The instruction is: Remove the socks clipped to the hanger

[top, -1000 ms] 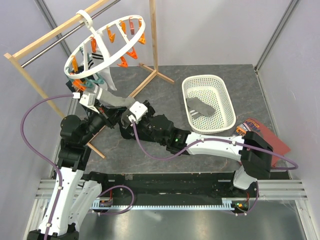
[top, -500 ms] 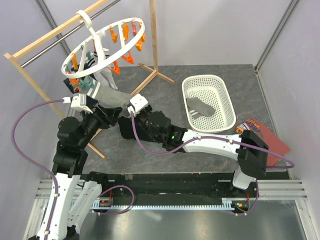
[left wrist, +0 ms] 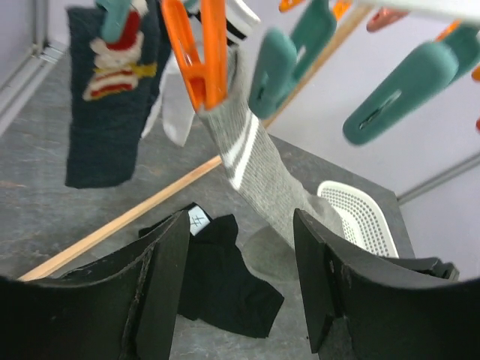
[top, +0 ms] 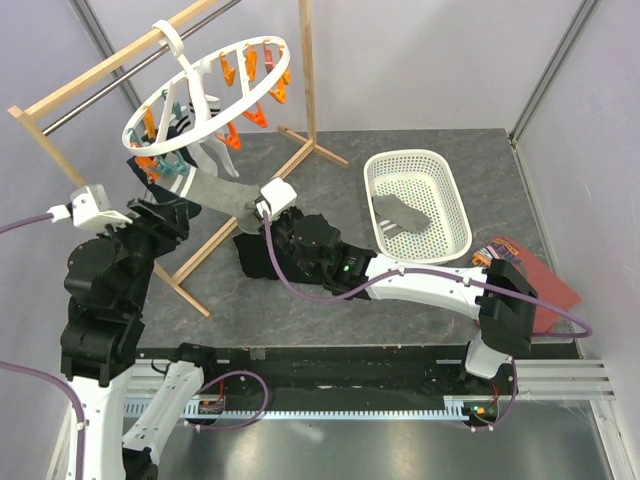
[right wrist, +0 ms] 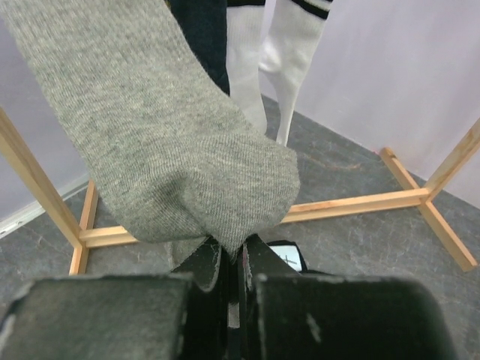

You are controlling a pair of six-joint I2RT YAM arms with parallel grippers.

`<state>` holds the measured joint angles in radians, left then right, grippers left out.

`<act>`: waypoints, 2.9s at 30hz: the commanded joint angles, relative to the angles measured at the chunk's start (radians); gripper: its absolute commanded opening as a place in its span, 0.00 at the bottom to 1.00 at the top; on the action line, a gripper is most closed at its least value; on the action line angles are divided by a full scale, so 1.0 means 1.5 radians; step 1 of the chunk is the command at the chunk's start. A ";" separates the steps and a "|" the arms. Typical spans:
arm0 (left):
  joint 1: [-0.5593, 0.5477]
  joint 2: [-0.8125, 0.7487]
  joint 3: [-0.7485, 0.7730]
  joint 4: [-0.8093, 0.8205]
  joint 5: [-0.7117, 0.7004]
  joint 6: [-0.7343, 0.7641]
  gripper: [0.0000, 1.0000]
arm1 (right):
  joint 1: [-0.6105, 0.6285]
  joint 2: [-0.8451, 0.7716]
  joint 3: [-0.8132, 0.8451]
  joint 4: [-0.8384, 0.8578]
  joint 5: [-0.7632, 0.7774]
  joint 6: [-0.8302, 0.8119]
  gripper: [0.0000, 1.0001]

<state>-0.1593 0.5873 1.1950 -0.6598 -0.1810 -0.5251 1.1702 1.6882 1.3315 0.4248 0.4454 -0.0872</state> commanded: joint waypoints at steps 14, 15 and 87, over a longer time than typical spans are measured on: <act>-0.001 0.093 0.179 -0.061 -0.059 -0.031 0.65 | -0.071 -0.064 -0.009 -0.013 -0.124 0.119 0.00; -0.001 0.099 0.193 -0.063 -0.055 -0.032 0.66 | -0.073 -0.064 -0.009 -0.012 -0.126 0.123 0.00; 0.000 0.158 0.129 0.107 -0.121 0.024 0.08 | -0.091 -0.124 -0.053 -0.013 -0.218 0.202 0.00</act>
<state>-0.1593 0.8261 1.3914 -0.5545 -0.3588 -0.5163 1.0367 1.5562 1.2499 0.3794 0.1425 0.1890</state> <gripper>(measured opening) 0.142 0.030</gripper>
